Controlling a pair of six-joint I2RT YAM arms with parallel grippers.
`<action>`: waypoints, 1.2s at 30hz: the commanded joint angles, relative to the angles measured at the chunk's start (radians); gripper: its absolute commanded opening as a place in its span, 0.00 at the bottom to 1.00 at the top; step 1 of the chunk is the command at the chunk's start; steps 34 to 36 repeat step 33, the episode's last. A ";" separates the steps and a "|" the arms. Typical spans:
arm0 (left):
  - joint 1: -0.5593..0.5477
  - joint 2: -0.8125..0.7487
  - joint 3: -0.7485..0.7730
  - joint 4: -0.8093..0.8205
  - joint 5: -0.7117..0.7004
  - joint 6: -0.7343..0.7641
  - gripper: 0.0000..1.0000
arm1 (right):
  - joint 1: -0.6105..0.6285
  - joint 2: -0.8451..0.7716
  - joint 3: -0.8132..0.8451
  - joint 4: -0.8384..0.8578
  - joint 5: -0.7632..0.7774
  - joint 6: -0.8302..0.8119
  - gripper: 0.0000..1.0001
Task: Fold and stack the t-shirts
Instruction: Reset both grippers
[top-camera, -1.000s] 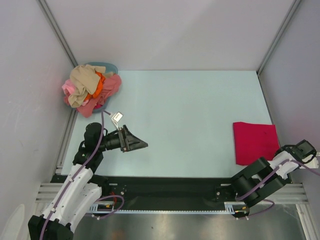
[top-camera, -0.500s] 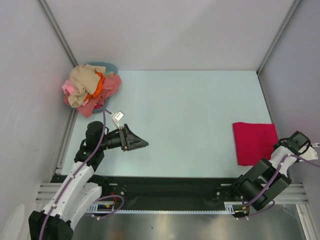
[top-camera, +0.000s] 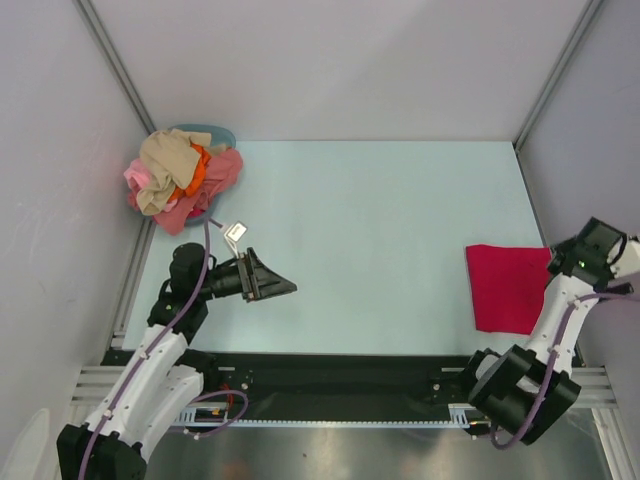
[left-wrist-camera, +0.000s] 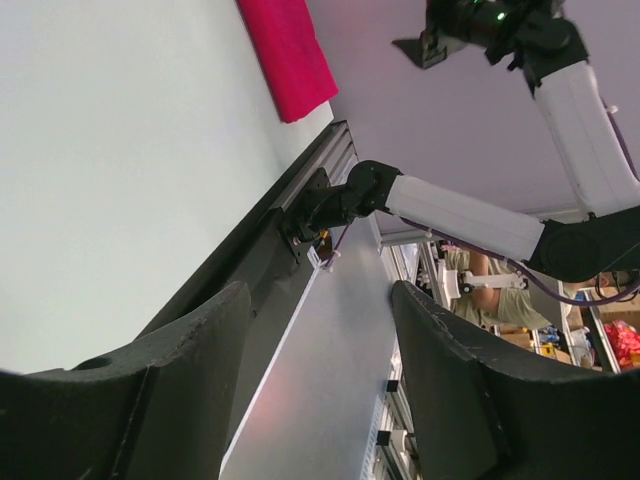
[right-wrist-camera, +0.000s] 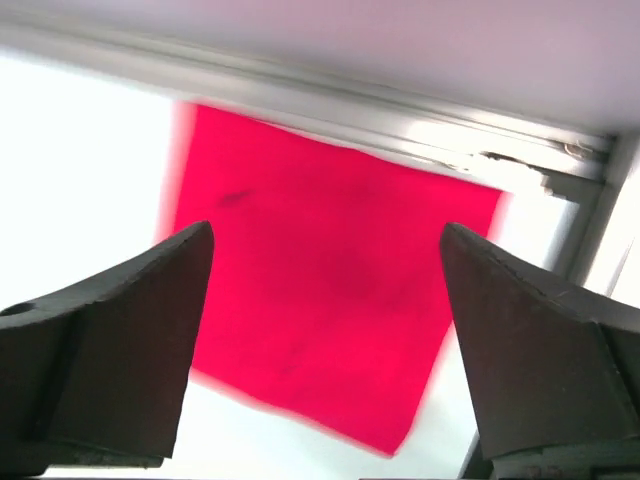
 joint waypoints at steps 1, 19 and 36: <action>0.000 -0.026 0.018 0.035 -0.013 -0.004 0.65 | 0.202 0.009 0.125 -0.092 0.096 0.014 1.00; -0.001 -0.388 -0.388 0.009 -0.220 -0.101 0.78 | 1.502 -0.004 -0.312 0.659 -0.296 0.355 0.99; -0.023 -0.659 -0.634 0.305 -0.082 -0.345 0.78 | 1.678 -0.935 -0.932 0.625 -0.259 0.653 1.00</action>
